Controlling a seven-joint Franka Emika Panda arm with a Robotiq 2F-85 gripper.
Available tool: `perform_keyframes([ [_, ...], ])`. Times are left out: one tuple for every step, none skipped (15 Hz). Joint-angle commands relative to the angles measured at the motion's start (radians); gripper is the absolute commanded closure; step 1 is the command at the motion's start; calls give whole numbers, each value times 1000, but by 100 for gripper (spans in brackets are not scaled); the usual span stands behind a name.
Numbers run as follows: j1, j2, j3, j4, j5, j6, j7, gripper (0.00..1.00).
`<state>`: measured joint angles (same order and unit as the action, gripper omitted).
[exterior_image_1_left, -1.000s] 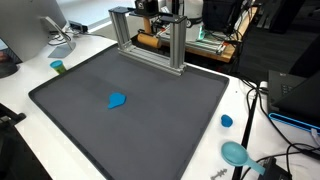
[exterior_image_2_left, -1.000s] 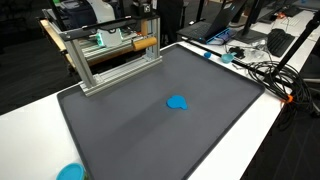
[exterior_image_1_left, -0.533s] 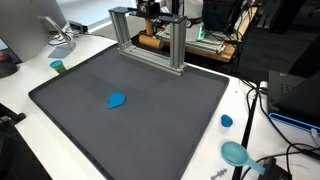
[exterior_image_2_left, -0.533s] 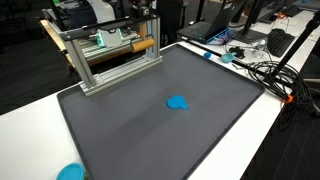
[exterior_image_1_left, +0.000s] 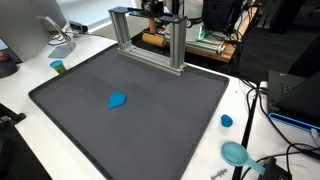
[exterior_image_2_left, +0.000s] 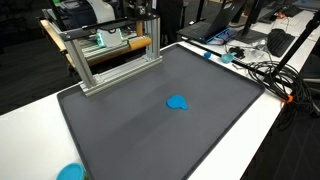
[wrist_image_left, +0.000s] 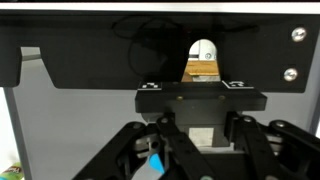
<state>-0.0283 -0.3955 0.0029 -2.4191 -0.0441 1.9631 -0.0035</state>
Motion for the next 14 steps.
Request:
perform_keyframes([
  [9,-88,5,-47,2,-26,15,78],
  [13,-99,5,-54,7,-29,13,78],
  [17,-113,6,-60,9,-36,7,78],
  [20,-123,8,-65,8,-41,6,78],
  [23,-133,10,-72,10,-45,6,78],
  [27,-141,12,-77,10,-50,7,78],
  [30,-149,14,-81,11,-55,8,78],
  [35,-156,15,-87,14,-61,7,78],
  [38,-163,16,-93,17,-66,5,78],
  [42,-168,17,-96,20,-75,2,78],
  [45,-173,18,-100,20,-79,3,78],
  [46,-176,17,-103,21,-78,1,78],
  [45,-177,16,-104,25,-83,3,78],
  [44,-178,17,-104,24,-89,9,28],
])
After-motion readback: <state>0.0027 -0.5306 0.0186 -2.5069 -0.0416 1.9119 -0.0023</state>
